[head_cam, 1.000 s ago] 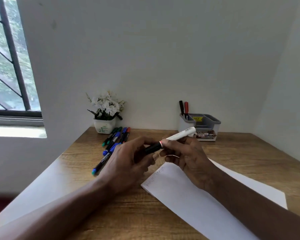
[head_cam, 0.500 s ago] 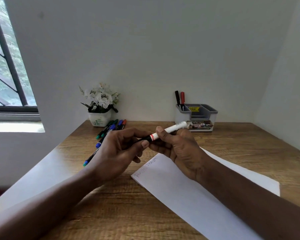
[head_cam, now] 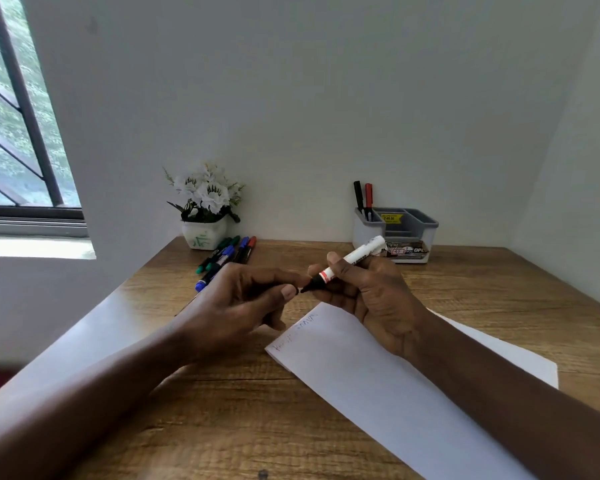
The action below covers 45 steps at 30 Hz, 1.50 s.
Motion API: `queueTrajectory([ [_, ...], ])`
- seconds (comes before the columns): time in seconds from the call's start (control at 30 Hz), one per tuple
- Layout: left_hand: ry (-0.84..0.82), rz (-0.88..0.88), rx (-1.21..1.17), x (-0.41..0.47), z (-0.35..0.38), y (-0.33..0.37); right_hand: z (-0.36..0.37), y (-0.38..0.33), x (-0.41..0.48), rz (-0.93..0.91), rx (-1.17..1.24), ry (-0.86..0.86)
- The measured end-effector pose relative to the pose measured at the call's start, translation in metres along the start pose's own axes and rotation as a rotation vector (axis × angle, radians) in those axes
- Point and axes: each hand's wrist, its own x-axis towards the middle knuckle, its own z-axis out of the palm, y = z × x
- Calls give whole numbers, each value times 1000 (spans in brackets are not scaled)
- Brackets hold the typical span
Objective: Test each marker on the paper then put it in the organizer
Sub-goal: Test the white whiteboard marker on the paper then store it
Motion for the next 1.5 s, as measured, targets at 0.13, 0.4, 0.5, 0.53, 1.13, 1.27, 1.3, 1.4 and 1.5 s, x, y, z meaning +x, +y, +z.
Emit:
queueTrajectory([
  [0.13, 116, -53, 74, 4, -4, -8, -1, -3, 2, -74, 40, 50],
  [0.4, 218, -14, 534, 5, -5, -15, -9, -1, 8, -159, -261, 276],
  [0.5, 168, -64, 646, 6, -7, -20, -12, -3, 9, -190, -305, 210],
  [0.53, 131, -74, 664, 7, -7, -21, -13, -3, 9, -201, -352, 180],
  [1.13, -129, -276, 758, 11, -4, -19, -9, 8, -9, -51, -528, 72],
  [1.27, -122, -280, 745, 11, -5, -19, -2, 10, -18, -44, -527, 87],
  [1.3, -123, -282, 740, 11, -6, -19, -2, 10, -19, -41, -529, 88],
  [1.4, -130, -288, 736, 11, -6, -18, -2, 10, -20, -20, -543, 65],
  [1.5, -141, -296, 735, 13, -6, -16, -4, 3, -20, -26, -647, -71],
])
